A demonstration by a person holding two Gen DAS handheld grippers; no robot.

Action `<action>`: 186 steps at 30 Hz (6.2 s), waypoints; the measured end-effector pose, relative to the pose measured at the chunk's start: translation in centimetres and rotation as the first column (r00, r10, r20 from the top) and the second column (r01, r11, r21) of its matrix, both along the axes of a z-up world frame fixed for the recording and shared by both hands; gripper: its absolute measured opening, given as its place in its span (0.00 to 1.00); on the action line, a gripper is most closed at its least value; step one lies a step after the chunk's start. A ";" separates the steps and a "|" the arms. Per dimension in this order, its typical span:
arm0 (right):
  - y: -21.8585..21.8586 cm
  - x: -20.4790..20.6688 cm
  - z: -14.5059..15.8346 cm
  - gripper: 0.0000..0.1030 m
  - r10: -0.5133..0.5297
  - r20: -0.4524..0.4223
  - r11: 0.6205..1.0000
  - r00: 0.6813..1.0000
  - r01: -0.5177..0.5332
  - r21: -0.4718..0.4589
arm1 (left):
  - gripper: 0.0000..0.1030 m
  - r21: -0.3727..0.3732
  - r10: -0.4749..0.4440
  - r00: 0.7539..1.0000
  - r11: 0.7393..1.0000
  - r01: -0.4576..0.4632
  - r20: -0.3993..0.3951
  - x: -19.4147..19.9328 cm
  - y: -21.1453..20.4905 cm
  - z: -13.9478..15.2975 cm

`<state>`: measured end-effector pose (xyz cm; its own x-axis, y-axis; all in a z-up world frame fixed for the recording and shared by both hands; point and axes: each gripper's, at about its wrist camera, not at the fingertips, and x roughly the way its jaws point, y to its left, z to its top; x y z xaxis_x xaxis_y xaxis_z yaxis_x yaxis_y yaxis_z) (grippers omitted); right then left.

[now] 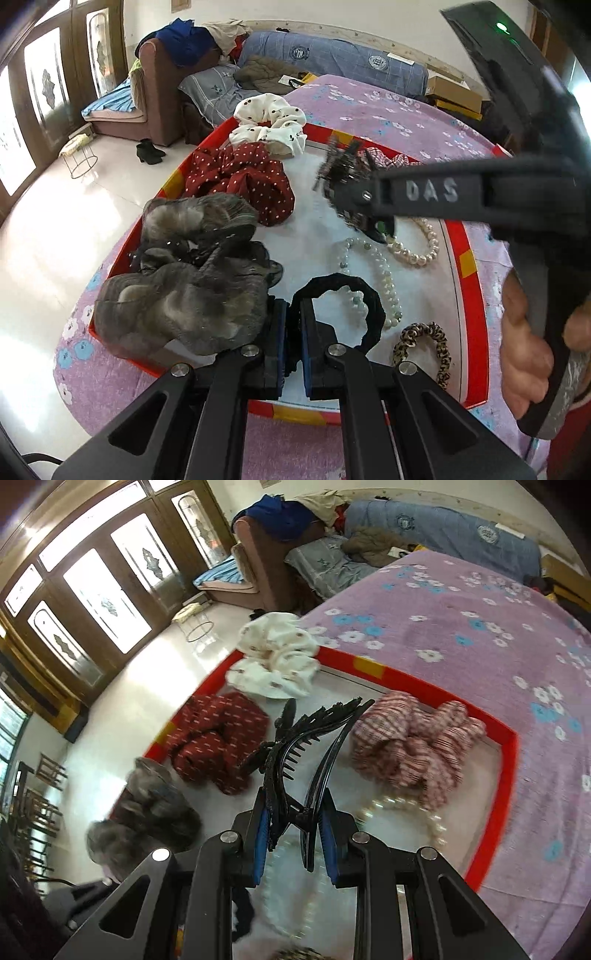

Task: Organize jewelry

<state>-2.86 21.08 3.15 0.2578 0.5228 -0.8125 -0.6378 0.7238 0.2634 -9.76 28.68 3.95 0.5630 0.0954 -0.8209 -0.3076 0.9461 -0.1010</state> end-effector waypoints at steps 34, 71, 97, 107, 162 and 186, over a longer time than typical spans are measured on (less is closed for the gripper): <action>2.3 1.6 -0.8 0.27 0.015 -0.045 0.999 0.999 -0.013 0.047 | 0.07 -0.029 -0.007 1.000 1.000 0.007 0.022 0.2 0.3 -0.4; -5.8 -2.7 3.8 0.52 -0.111 0.075 0.984 0.991 0.099 0.146 | 0.53 -0.036 0.047 0.996 0.998 -0.044 0.080 -2.6 -0.3 2.6; -19.8 -17.5 8.2 0.65 -0.329 0.342 0.944 0.880 0.302 0.130 | 1.00 0.347 0.114 0.846 0.877 -0.332 0.520 -15.2 -6.8 12.8; -19.2 -23.9 5.9 0.73 -0.333 0.503 0.938 0.798 0.335 0.091 | 1.00 0.400 0.043 0.829 0.861 -0.314 0.558 -19.3 -9.1 12.3; -16.3 -21.3 -1.2 0.74 -0.332 0.345 0.934 0.878 0.356 -0.006 | 1.00 0.241 0.008 0.980 0.969 -0.057 0.201 -13.8 -6.4 1.9; -14.8 -19.6 -1.9 0.74 -0.306 0.317 0.942 0.898 0.333 -0.032 | 1.00 0.219 0.081 0.979 0.968 -0.121 0.185 -11.6 -3.2 2.2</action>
